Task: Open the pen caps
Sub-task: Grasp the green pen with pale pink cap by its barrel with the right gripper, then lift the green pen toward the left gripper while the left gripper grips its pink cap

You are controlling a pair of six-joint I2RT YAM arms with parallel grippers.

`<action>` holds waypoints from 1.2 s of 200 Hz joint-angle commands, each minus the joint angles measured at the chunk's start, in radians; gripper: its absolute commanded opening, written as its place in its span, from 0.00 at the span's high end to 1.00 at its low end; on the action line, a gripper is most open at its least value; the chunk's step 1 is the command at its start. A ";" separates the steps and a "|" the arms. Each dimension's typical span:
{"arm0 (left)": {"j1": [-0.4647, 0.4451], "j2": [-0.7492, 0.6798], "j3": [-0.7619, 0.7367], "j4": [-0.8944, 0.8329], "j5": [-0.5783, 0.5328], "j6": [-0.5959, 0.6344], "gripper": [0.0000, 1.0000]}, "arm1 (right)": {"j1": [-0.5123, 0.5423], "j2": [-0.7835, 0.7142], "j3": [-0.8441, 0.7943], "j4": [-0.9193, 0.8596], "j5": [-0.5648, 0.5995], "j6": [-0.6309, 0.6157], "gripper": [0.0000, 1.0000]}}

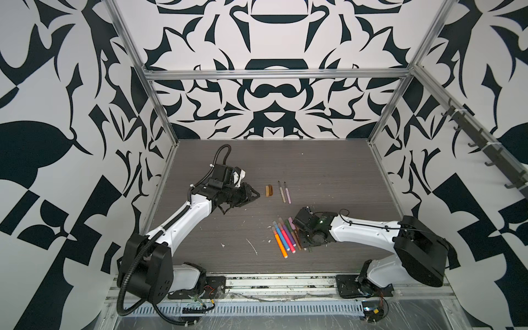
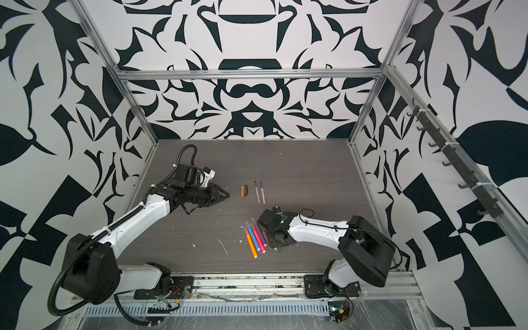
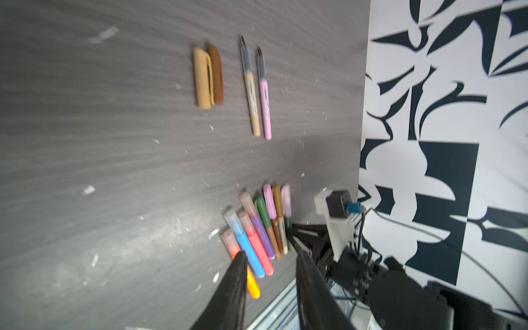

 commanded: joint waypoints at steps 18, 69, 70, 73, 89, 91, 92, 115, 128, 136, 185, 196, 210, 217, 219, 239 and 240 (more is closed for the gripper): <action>-0.083 -0.089 -0.031 0.008 -0.053 -0.064 0.68 | 0.005 -0.052 0.007 -0.030 0.043 0.005 0.90; -0.144 -0.150 -0.095 0.078 -0.051 -0.122 0.65 | 0.005 -0.222 0.038 -0.066 0.046 -0.005 0.90; -0.145 -0.151 -0.096 0.080 -0.050 -0.123 0.65 | 0.005 -0.226 0.038 -0.065 0.043 -0.004 0.90; -0.147 -0.153 -0.098 0.084 -0.049 -0.124 0.65 | 0.004 -0.235 0.038 -0.062 0.036 -0.002 0.90; -0.161 -0.154 -0.113 0.120 -0.049 -0.137 0.64 | 0.004 -0.283 0.035 -0.008 -0.034 0.014 0.91; -0.162 -0.153 -0.114 0.125 -0.049 -0.138 0.64 | 0.005 -0.288 0.035 -0.002 -0.042 0.015 0.91; -0.163 -0.152 -0.115 0.127 -0.049 -0.140 0.63 | 0.005 -0.291 0.035 0.001 -0.045 0.016 0.91; -0.181 -0.110 -0.115 0.190 -0.044 -0.159 0.63 | 0.005 -0.325 0.056 0.003 -0.072 0.017 0.91; -0.188 -0.073 -0.094 0.204 -0.035 -0.162 0.63 | 0.004 -0.333 0.056 0.012 -0.082 0.022 0.92; -0.195 -0.055 -0.081 0.209 -0.030 -0.163 0.63 | 0.005 -0.333 0.053 0.029 -0.098 0.023 0.92; -0.223 0.045 -0.023 0.247 -0.018 -0.155 0.63 | 0.004 -0.331 0.087 0.046 -0.122 0.022 0.92; -0.223 0.059 -0.024 0.261 -0.021 -0.154 0.63 | 0.002 -0.318 0.116 0.022 -0.120 0.001 0.92; -0.223 0.077 -0.019 0.270 -0.029 -0.149 0.63 | 0.002 -0.294 0.152 -0.015 -0.111 -0.024 0.92; -0.223 0.090 -0.014 0.272 -0.030 -0.149 0.63 | 0.000 -0.284 0.167 -0.024 -0.109 -0.032 0.92; -0.223 0.093 -0.012 0.272 -0.028 -0.149 0.63 | 0.000 -0.282 0.171 -0.025 -0.110 -0.035 0.92; -0.225 0.128 0.005 0.275 -0.004 -0.156 0.63 | -0.004 -0.271 0.188 -0.017 -0.119 -0.044 0.92; -0.226 0.130 0.005 0.275 -0.002 -0.157 0.63 | -0.006 -0.271 0.187 -0.016 -0.120 -0.044 0.92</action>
